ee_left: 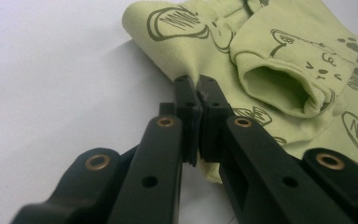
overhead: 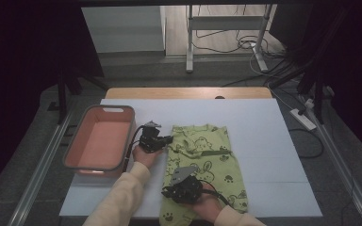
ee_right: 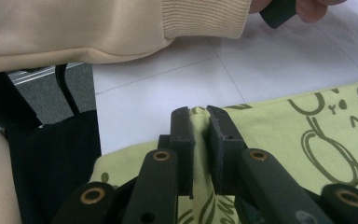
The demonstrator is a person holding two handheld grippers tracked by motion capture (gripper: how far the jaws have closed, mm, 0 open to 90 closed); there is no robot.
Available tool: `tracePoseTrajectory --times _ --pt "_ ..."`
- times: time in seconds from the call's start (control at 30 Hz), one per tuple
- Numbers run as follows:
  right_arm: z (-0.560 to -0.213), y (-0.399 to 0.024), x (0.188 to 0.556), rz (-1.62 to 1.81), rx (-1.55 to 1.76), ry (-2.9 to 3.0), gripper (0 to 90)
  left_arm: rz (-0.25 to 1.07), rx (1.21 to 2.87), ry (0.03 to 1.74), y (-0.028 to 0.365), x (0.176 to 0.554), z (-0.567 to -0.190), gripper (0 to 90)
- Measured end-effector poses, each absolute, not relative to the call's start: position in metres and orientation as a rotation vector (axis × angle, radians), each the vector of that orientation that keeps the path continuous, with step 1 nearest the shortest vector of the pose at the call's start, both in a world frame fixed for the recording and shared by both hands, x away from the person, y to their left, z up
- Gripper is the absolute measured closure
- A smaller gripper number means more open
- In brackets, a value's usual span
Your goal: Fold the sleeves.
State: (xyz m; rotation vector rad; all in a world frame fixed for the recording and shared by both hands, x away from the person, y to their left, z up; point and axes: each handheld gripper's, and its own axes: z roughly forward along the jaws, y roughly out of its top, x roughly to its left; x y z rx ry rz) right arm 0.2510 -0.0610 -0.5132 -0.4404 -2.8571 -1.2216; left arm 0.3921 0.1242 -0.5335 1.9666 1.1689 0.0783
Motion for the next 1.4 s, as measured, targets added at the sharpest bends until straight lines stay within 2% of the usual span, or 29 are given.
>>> tracePoseTrajectory --times 0.17,0.23,0.27,0.37,0.47,0.63,0.8,1.4 --pt "-0.514 -0.062 0.252 -1.229 -0.446 -2.849 80.6 0.077 1.962 1.169 0.124 0.392 -0.534 87.0" --pt "-0.515 -0.063 0.253 -1.235 -0.456 -2.842 77.6 0.069 1.952 1.169 0.124 0.392 -0.533 85.9" --pt "-0.515 -0.063 0.254 -1.239 -0.47 -2.835 72.1 0.068 1.944 1.169 0.124 0.392 -0.532 83.0" --pt "-0.51 -0.068 0.257 -1.286 -0.491 -2.818 59.9 0.11 1.924 1.172 0.123 0.389 -0.526 62.1" --pt "-0.502 -0.078 0.264 -1.34 -0.531 -2.796 53.8 0.092 1.881 1.161 0.123 0.388 -0.521 53.1" --pt "-0.493 -0.096 0.275 -1.402 -0.586 -2.759 50.2 0.107 1.889 1.118 0.12 0.386 -0.513 45.4" --pt "-0.487 -0.114 0.289 -1.434 -0.637 -2.754 48.5 0.099 1.884 1.085 0.12 0.386 -0.506 41.7" --pt "-0.475 -0.171 0.327 -1.536 -0.846 -2.732 46.5 0.082 1.886 1.019 0.127 0.382 -0.492 41.4"
